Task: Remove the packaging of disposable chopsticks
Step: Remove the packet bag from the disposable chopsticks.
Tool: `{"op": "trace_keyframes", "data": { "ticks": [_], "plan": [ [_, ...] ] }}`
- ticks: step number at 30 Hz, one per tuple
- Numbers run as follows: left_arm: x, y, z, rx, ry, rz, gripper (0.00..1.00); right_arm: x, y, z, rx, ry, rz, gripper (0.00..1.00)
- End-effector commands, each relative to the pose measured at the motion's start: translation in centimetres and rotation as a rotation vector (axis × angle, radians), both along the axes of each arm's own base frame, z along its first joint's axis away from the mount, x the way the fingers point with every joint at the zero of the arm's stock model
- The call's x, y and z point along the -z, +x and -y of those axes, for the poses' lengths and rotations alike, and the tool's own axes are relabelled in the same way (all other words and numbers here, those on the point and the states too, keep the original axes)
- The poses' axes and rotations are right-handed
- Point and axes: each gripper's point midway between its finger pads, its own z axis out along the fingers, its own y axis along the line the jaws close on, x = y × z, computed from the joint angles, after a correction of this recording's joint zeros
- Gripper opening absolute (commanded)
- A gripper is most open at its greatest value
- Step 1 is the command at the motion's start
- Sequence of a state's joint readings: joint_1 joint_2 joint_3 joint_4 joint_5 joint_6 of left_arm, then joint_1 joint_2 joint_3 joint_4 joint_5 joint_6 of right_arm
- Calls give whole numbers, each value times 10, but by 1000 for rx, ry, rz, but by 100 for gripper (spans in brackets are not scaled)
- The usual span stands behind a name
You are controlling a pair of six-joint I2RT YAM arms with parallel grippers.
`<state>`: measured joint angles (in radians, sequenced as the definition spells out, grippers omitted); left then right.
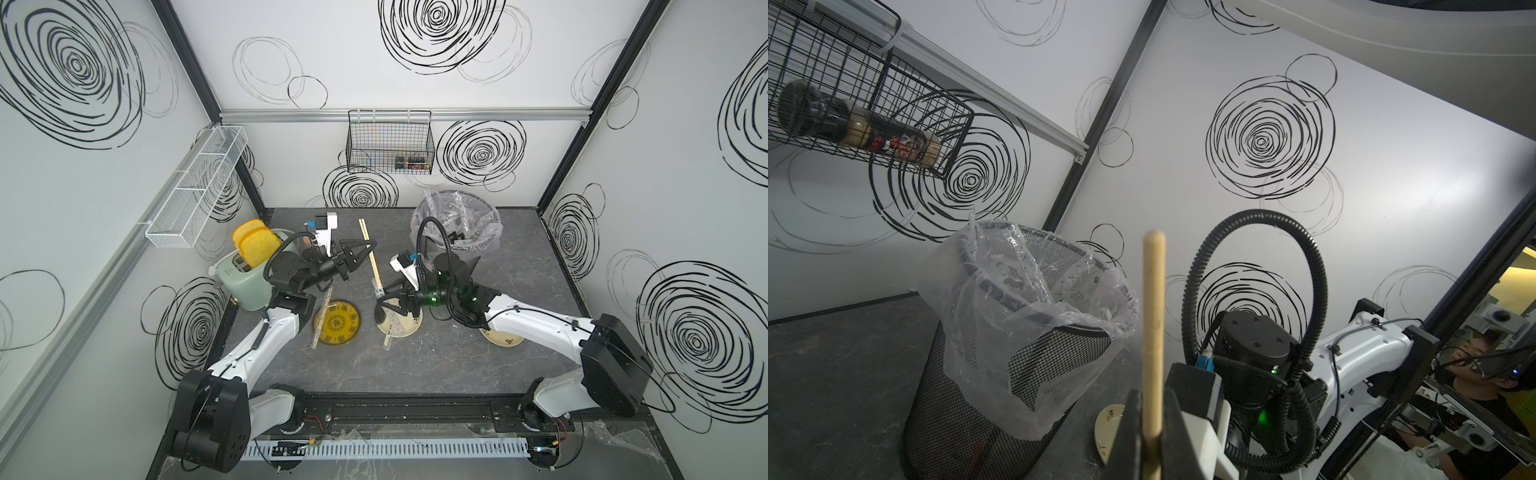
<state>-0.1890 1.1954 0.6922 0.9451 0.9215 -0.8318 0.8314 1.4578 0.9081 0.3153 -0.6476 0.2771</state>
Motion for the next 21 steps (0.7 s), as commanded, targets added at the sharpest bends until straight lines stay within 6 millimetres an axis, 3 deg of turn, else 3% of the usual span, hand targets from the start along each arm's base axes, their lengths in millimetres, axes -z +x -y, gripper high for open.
{"op": "trace_keyframes", "data": {
  "ticks": [1,10,21],
  "plan": [
    [-11,-7,2,28,-7,55,0,-12,-2,-5,-18,21,28,39],
    [-11,-7,2,28,-8,57,0,-5,-4,0,-12,9,19,14],
    [-10,-7,2,28,-5,55,0,21,-10,12,10,-39,-16,2]
  ]
}}
